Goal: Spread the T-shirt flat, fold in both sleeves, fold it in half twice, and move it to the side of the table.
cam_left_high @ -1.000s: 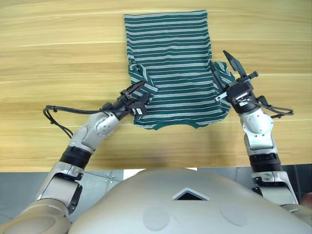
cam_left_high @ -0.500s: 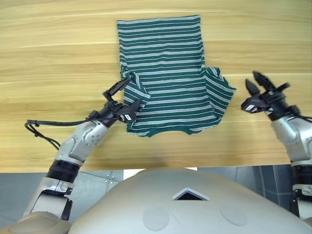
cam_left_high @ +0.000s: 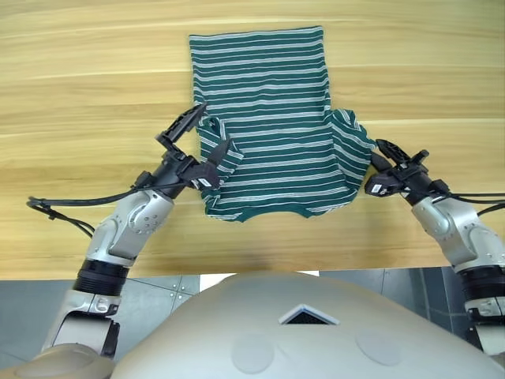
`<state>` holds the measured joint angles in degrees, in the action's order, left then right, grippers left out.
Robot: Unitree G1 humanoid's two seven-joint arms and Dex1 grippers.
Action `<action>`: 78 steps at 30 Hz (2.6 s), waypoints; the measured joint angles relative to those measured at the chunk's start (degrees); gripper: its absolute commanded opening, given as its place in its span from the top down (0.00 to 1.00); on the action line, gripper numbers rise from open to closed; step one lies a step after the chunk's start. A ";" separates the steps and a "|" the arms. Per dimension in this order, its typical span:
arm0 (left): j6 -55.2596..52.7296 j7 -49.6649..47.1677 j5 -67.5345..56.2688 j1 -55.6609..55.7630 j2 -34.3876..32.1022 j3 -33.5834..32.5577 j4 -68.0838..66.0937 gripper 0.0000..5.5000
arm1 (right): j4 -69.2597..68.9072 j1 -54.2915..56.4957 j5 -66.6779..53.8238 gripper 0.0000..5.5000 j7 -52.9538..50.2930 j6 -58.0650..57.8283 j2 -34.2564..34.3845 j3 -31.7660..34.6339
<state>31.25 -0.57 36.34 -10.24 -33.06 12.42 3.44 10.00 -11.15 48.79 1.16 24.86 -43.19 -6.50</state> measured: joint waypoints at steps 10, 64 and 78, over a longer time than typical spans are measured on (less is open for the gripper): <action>-0.28 -1.10 0.94 -1.31 0.44 -1.47 0.76 0.19 | -6.54 -8.88 -5.09 0.68 0.67 4.26 -9.52 6.33; -0.37 0.09 2.81 -2.67 0.99 0.62 0.83 0.19 | 7.76 3.94 -4.98 0.69 -4.91 0.97 -10.87 -6.76; -0.43 0.09 3.83 -3.13 1.16 0.77 0.81 0.19 | -0.27 1.87 -4.89 0.69 -1.17 0.79 -9.65 -8.02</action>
<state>30.82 -0.48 40.18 -13.37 -31.90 13.19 4.25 9.72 -9.28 43.90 -0.01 25.65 -52.84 -14.52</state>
